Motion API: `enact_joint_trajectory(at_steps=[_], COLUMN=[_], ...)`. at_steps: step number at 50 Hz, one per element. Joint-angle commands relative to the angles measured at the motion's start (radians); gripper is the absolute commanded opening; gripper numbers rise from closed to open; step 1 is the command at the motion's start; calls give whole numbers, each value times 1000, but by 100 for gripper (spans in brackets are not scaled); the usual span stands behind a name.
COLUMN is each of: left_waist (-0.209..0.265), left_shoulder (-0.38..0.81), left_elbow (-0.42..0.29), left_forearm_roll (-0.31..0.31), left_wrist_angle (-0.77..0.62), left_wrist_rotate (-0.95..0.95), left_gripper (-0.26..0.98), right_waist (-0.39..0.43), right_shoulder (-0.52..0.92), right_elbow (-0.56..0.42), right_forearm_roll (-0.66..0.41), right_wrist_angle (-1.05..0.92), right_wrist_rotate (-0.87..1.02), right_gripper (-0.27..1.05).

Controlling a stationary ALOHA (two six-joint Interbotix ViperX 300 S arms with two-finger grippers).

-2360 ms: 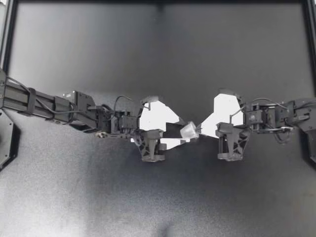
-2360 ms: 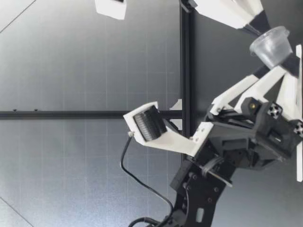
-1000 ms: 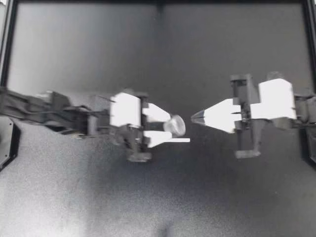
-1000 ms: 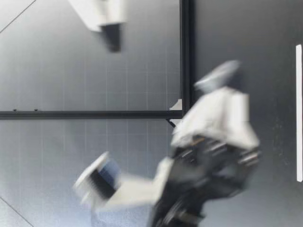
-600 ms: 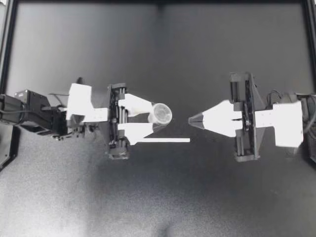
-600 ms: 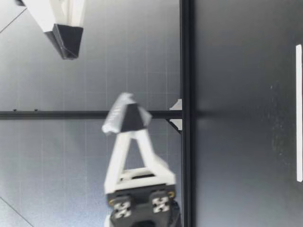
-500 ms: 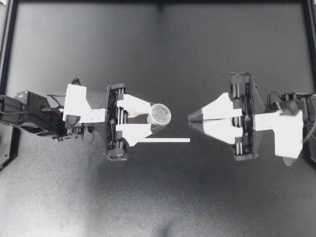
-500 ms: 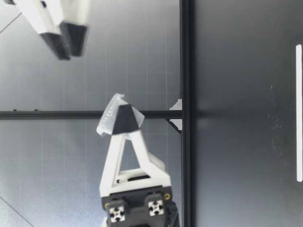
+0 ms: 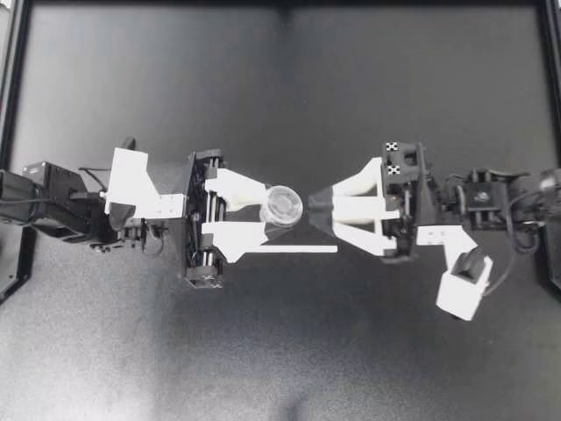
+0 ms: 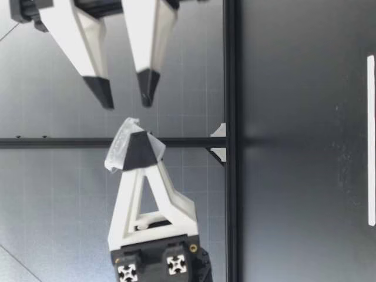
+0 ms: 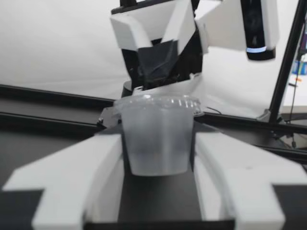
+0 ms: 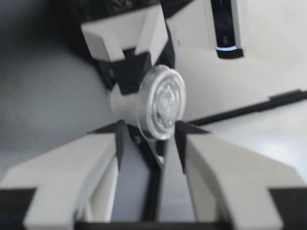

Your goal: Pick up the plastic cup and open its lid.

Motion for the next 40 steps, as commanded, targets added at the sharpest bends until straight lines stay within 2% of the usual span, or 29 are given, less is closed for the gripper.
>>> enact_joint_trajectory(at_steps=[1,24,40], left_waist=[-3,-3,-5], left_shoulder=[-31,-23,6], left_elbow=[-12,-12,-17], left_forearm_roll=[2,2,2], left_wrist_angle=[-9,-3,28], left_wrist_rotate=[-2,-2,-26], left_gripper=[24,24,24], right_waist=[5,5,5], right_shoulder=[6,20,-121], right_elbow=[-20,-48,12], right_forearm_roll=[29,32,49], right_wrist_angle=[-37,-57,-124], right_wrist_rotate=[-26,-26,-23], right_gripper=[48,48,48])
